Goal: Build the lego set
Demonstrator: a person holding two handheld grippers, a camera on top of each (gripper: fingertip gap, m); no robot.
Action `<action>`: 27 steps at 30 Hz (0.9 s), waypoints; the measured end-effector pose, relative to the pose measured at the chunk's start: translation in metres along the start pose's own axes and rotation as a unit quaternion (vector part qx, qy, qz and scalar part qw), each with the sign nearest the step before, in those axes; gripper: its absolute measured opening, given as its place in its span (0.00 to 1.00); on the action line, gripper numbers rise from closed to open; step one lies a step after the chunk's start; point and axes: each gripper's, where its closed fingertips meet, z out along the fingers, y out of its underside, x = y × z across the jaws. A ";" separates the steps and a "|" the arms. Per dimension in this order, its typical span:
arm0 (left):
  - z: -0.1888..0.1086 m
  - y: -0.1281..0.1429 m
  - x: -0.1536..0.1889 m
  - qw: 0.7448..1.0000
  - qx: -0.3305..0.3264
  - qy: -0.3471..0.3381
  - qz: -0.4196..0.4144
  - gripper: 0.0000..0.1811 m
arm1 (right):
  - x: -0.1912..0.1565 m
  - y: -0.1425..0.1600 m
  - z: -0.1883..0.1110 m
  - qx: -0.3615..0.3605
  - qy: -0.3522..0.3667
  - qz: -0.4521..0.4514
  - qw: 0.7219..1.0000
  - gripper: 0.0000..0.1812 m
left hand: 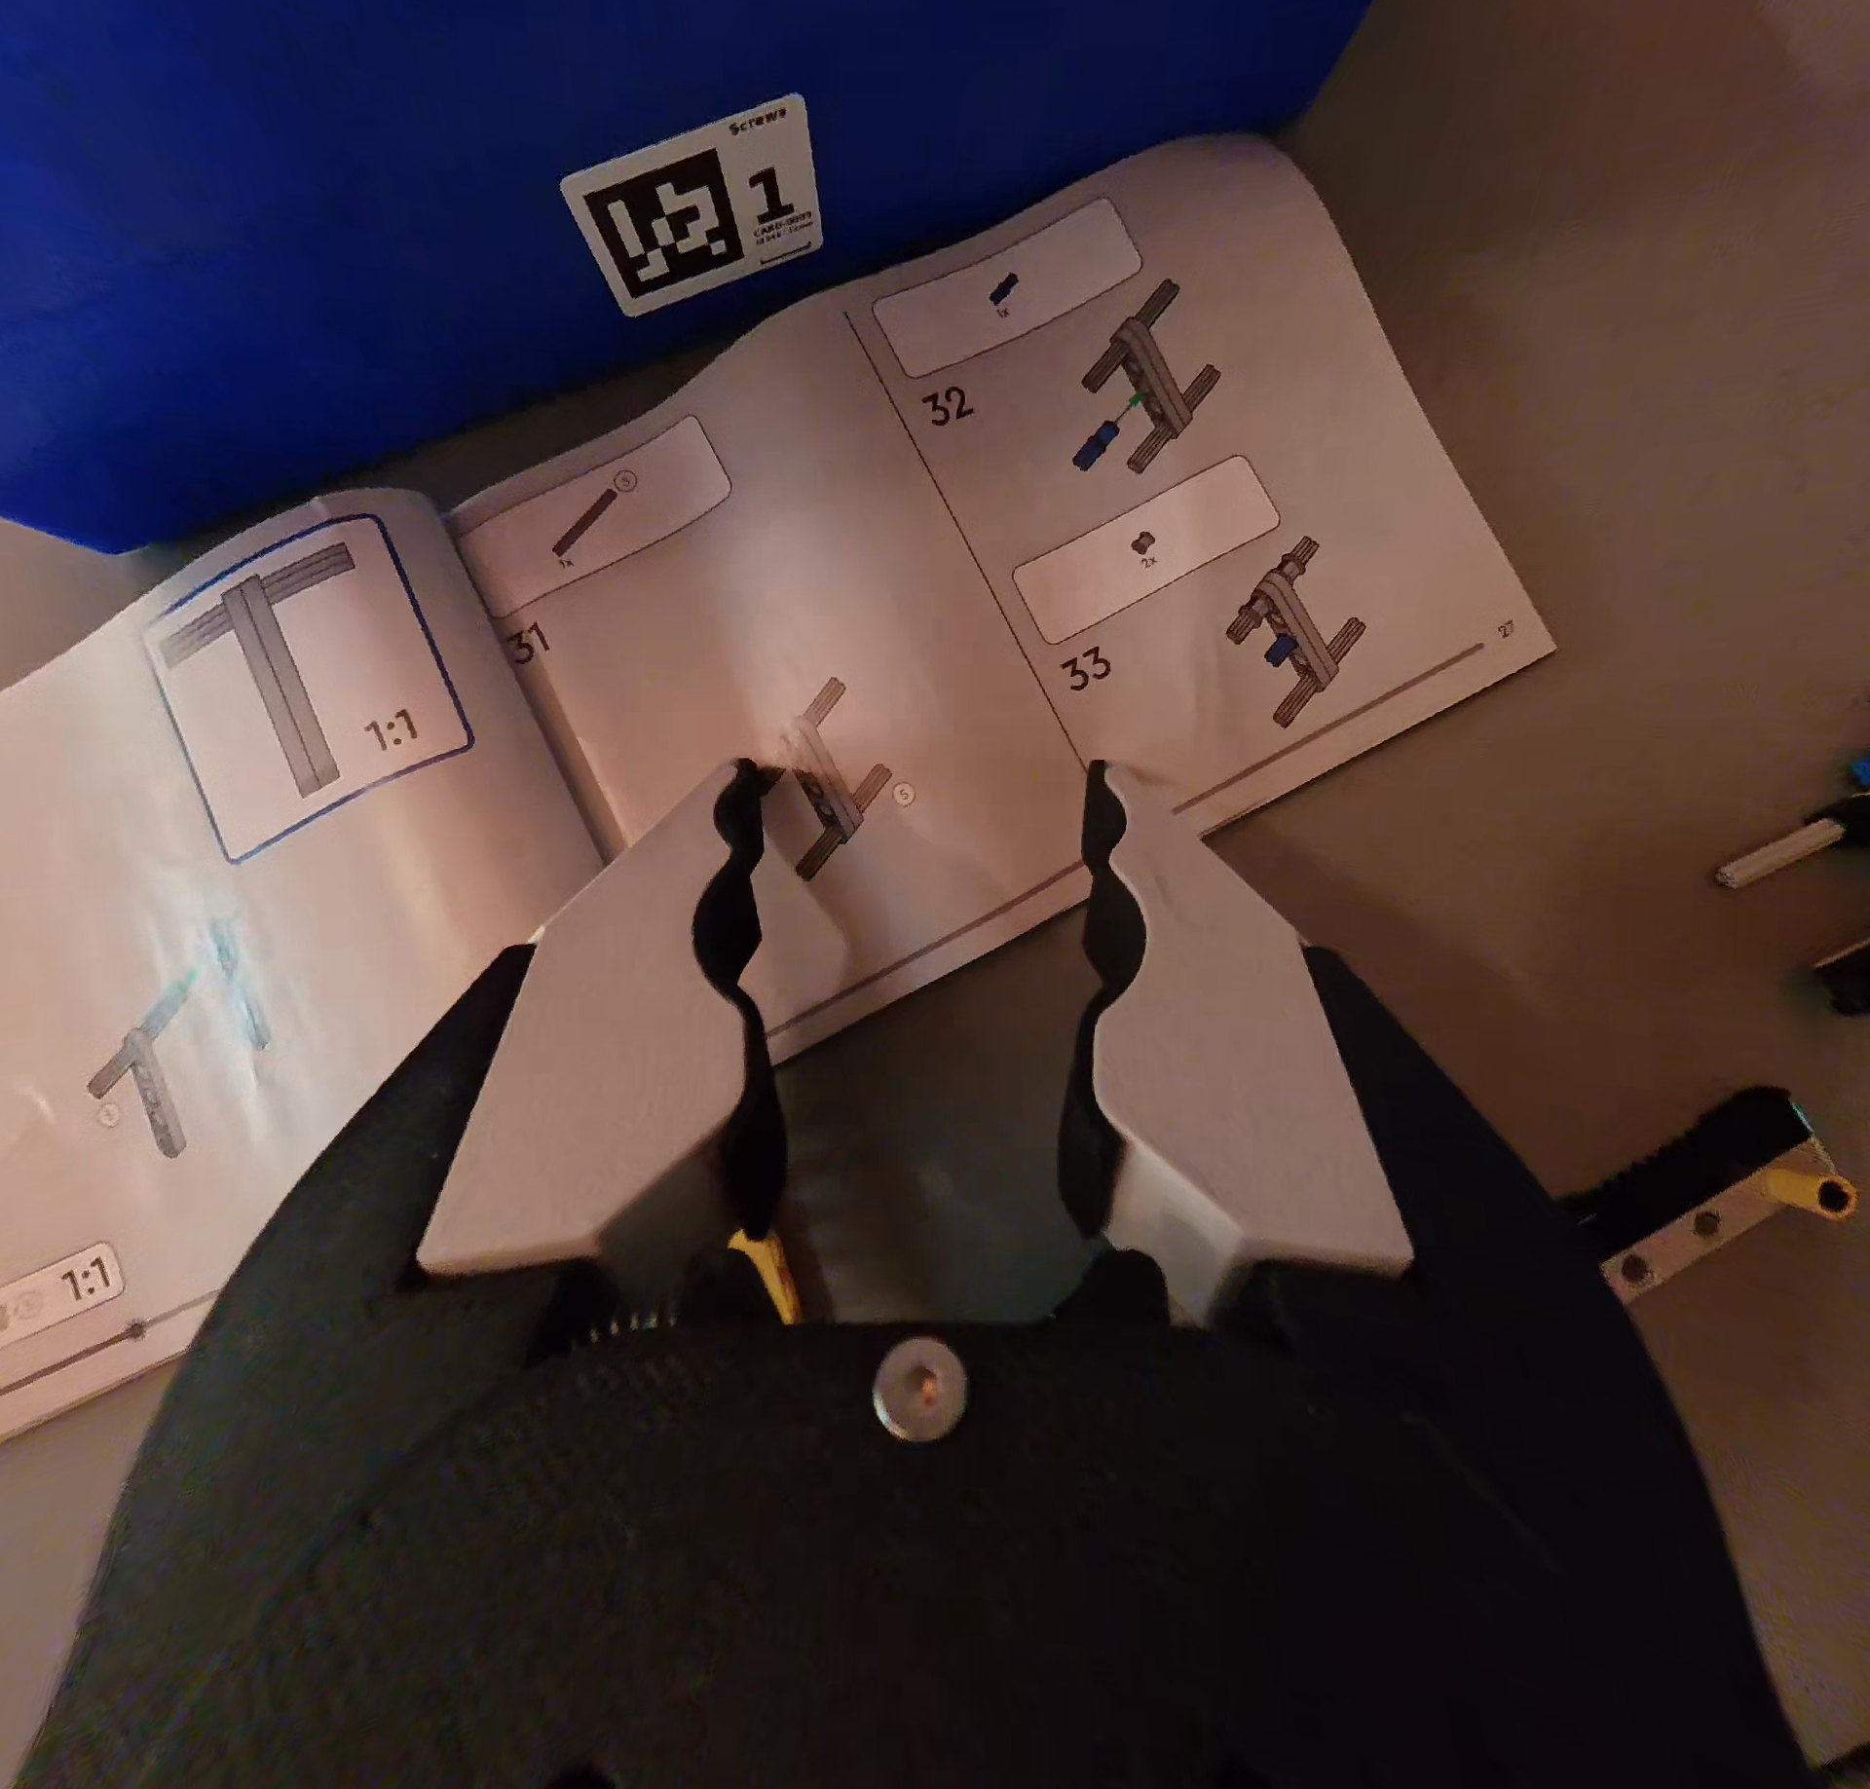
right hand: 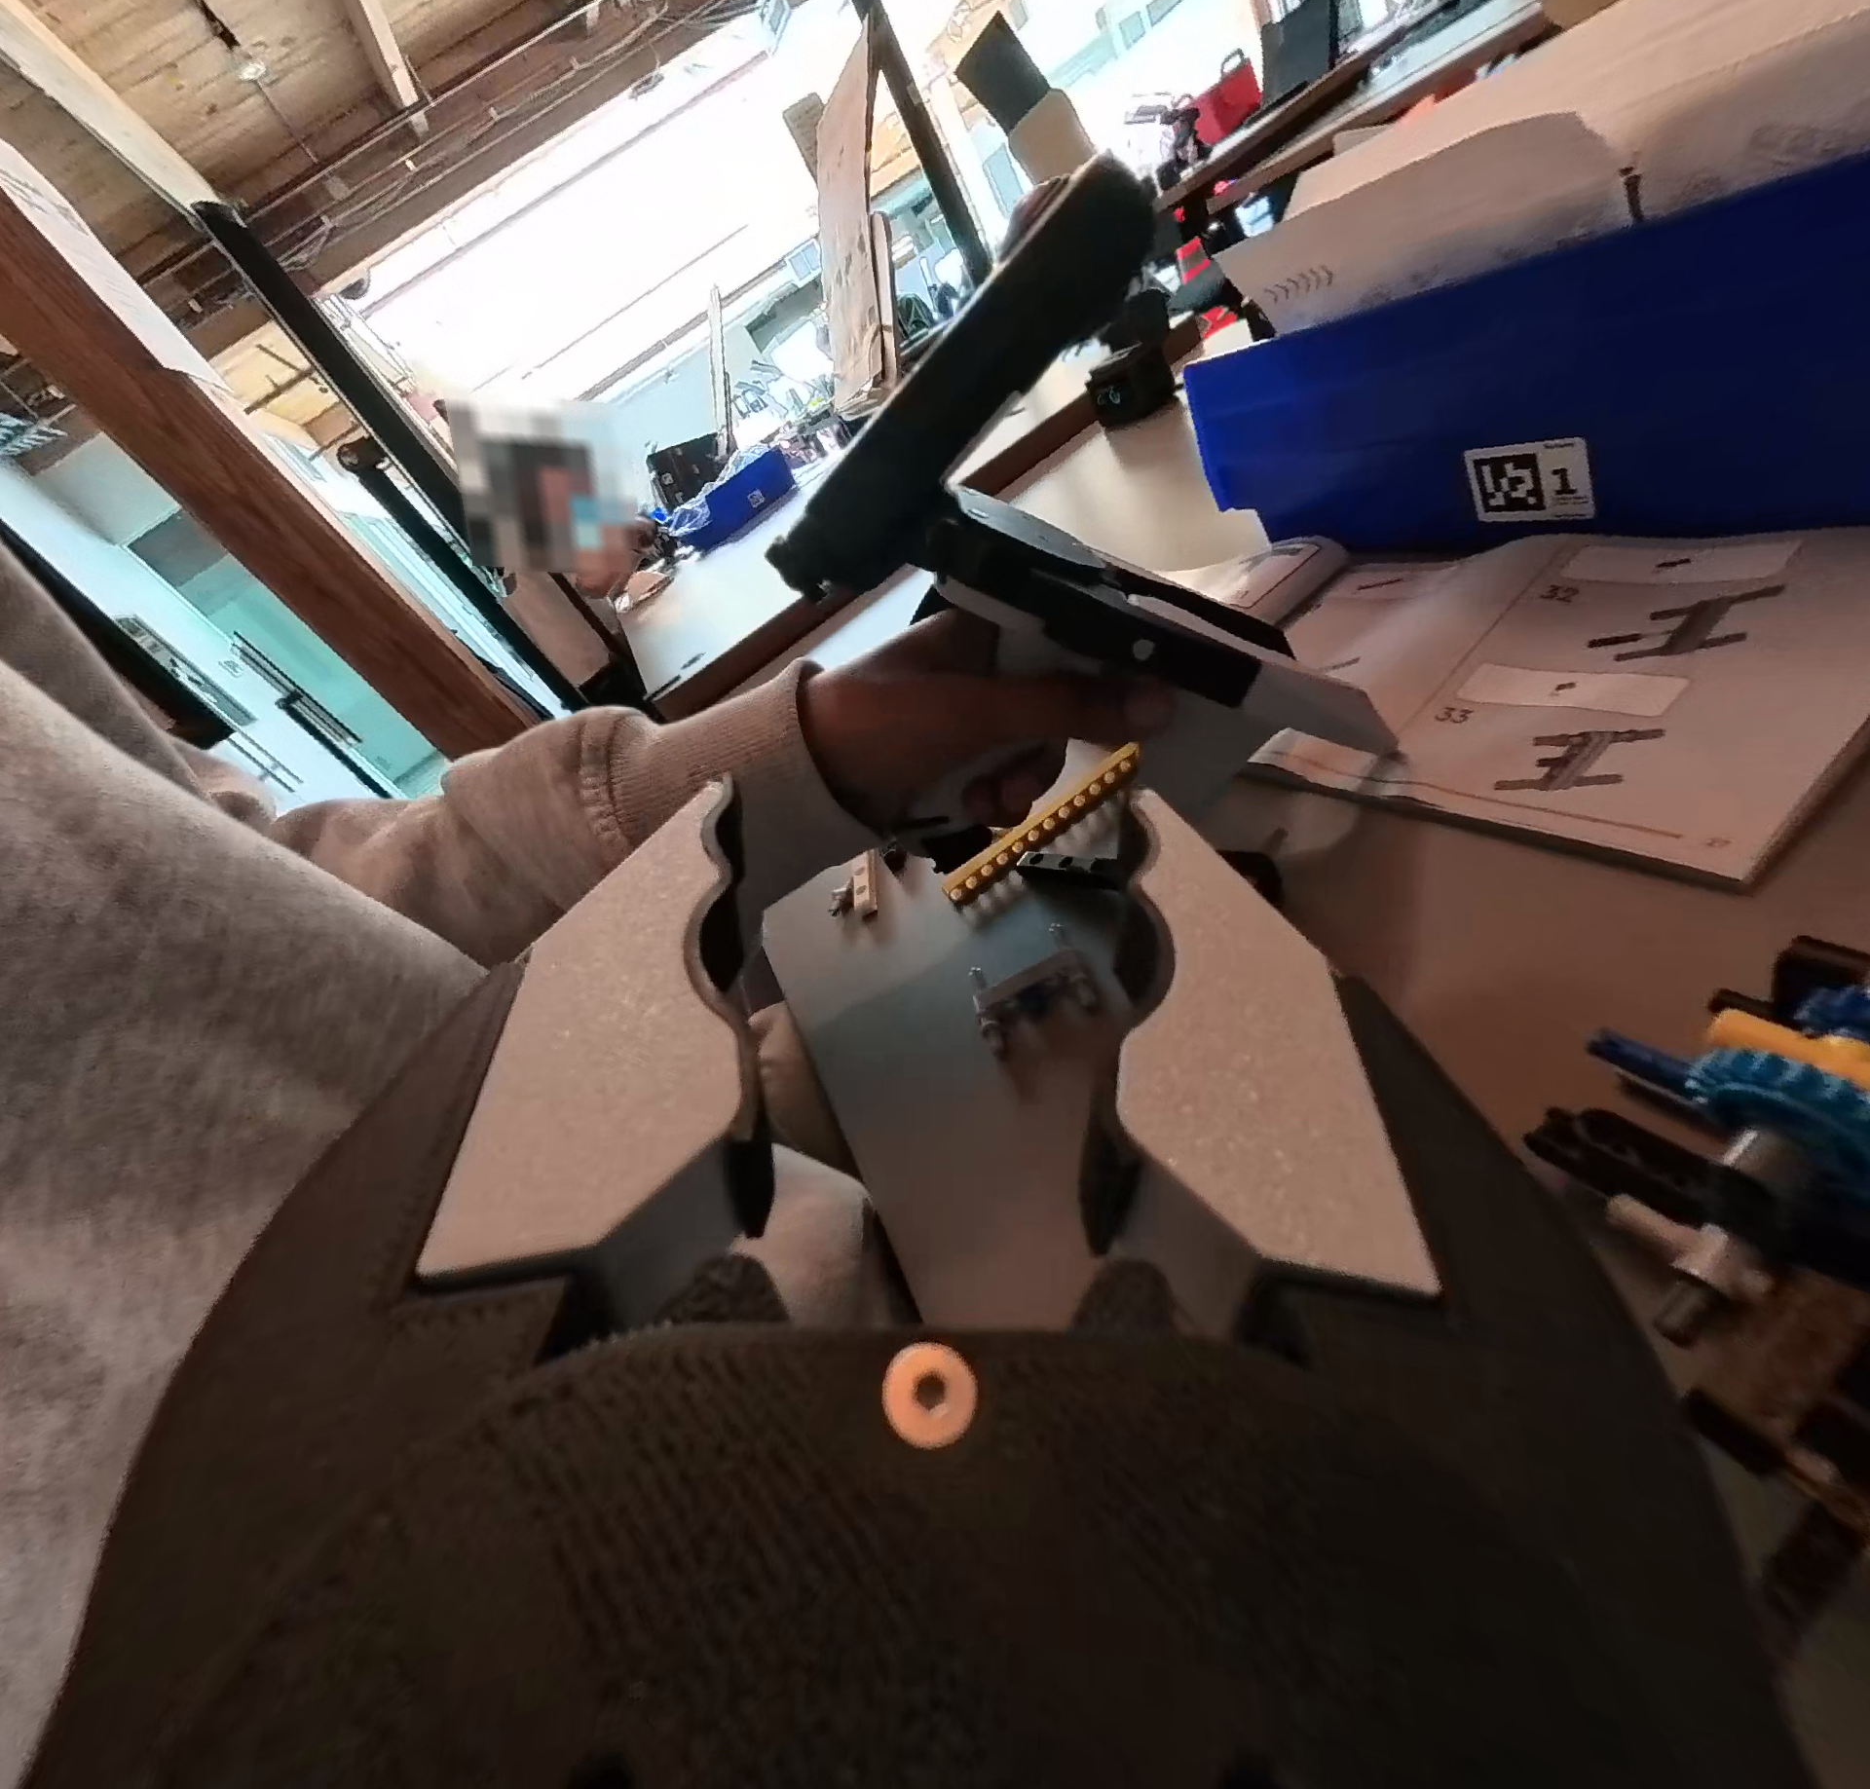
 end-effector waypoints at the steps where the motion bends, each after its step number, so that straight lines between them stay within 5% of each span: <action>1: 0.000 0.000 0.000 1.000 0.002 0.001 0.000 0.34 | 0.001 0.000 -0.001 0.001 0.002 0.002 1.000 0.40; 27: -0.001 -0.001 -0.006 0.999 0.029 0.014 0.007 0.30 | 0.006 0.016 0.008 -0.040 0.045 -0.052 0.997 0.39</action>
